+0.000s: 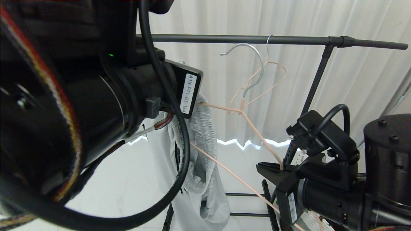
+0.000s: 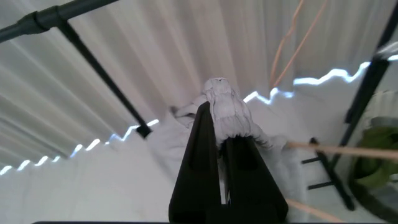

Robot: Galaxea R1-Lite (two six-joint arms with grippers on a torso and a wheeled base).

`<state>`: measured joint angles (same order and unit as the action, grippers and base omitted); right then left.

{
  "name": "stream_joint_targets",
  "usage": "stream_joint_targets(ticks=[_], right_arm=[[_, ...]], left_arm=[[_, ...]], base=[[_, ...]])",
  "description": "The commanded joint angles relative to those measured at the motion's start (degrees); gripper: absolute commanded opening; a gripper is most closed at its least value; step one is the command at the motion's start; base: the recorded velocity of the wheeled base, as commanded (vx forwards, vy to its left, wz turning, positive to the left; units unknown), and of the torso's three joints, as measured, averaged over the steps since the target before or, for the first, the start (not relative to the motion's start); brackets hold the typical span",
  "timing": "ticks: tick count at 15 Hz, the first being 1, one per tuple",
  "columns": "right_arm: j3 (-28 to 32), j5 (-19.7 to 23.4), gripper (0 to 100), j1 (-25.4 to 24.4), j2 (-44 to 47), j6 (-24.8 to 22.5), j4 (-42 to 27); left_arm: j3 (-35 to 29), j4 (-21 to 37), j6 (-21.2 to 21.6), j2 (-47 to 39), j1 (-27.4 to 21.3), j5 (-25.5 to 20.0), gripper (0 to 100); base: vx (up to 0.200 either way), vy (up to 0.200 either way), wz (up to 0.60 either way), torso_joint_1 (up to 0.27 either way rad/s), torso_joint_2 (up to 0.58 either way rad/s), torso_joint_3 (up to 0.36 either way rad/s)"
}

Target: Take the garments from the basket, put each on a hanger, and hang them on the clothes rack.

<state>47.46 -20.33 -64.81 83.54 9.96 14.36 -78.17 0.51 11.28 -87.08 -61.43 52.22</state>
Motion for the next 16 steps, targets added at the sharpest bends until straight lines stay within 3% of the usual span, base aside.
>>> stream_joint_targets(ticks=[1, 6, 11, 16], right_arm=[[2.64, 0.03, 0, -0.67, 4.08, -0.03, 0.76], [8.44, 0.03, 0, -0.59, 9.89, 0.06, 1.99], [8.97, 0.03, 0, -0.15, 8.66, 0.41, 1.99], [8.97, -0.06, 0, -0.50, 6.46, -0.29, 5.50]], left_arm=[[-2.08, 0.02, -0.38, -2.13, -1.76, -0.02, 0], [-2.34, 0.02, -1.70, -1.78, -3.79, -0.02, 0], [-0.76, 0.02, -1.70, -0.46, -3.79, 0.16, 0], [5.92, -0.34, -0.11, 2.35, -3.79, 0.16, 0]], base=[[0.000, 0.000, 0.00, 0.000, 0.00, 0.000], [0.000, 0.000, 0.00, 0.000, 0.00, 0.000], [0.000, 0.000, 0.00, 0.000, 0.00, 0.000], [0.000, 0.000, 0.00, 0.000, 0.00, 0.000]])
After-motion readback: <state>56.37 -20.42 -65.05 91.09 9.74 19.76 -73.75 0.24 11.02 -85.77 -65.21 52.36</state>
